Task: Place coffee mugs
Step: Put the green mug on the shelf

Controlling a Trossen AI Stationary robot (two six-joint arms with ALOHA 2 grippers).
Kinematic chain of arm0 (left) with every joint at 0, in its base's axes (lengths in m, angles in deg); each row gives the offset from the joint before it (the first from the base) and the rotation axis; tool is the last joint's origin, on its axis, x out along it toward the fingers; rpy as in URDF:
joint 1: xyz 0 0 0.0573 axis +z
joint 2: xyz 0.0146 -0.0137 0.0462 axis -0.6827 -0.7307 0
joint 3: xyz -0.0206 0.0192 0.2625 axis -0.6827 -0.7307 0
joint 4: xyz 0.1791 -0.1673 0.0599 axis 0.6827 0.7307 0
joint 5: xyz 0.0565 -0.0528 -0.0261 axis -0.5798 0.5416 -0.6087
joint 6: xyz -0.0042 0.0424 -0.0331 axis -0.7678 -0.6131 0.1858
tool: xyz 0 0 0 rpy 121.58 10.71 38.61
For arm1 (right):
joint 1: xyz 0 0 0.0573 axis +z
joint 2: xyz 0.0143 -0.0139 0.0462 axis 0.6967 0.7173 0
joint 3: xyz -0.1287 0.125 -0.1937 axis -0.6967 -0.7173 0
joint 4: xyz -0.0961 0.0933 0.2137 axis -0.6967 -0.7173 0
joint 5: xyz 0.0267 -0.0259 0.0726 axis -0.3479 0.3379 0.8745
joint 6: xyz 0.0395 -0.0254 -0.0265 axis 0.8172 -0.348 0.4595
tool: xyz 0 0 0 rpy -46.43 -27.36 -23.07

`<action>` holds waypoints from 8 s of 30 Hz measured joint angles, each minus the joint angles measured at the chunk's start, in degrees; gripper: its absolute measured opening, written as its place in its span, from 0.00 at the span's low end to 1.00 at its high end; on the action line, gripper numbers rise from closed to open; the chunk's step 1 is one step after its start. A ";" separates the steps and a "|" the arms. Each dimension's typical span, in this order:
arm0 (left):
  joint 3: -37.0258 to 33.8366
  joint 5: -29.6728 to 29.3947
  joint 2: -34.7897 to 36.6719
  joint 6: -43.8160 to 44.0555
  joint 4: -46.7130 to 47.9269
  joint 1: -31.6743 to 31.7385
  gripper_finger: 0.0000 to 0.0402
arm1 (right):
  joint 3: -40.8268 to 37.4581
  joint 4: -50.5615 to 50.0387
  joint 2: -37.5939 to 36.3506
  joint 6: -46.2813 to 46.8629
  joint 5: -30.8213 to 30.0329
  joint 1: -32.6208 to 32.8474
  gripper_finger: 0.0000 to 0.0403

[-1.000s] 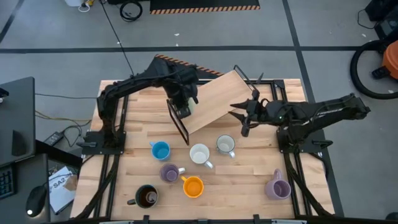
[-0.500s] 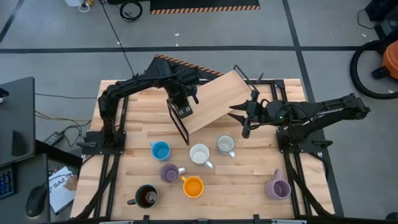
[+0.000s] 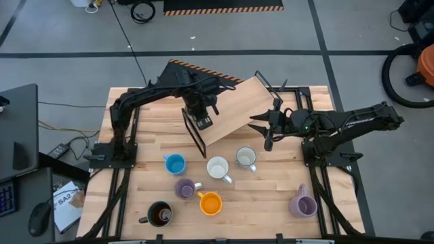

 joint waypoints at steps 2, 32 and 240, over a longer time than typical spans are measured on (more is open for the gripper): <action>0.09 -0.13 -0.37 -0.23 0.17 -0.07 0.08 | -0.02 0.12 0.00 -0.02 0.00 0.00 0.34; -0.07 -1.56 -0.45 -6.85 -5.25 -0.08 0.38 | -0.02 0.59 0.00 -0.43 0.04 0.02 0.34; -73.64 -2.16 48.53 -13.29 -89.33 3.89 0.43 | 30.50 -25.32 32.77 -22.32 22.01 -25.21 0.45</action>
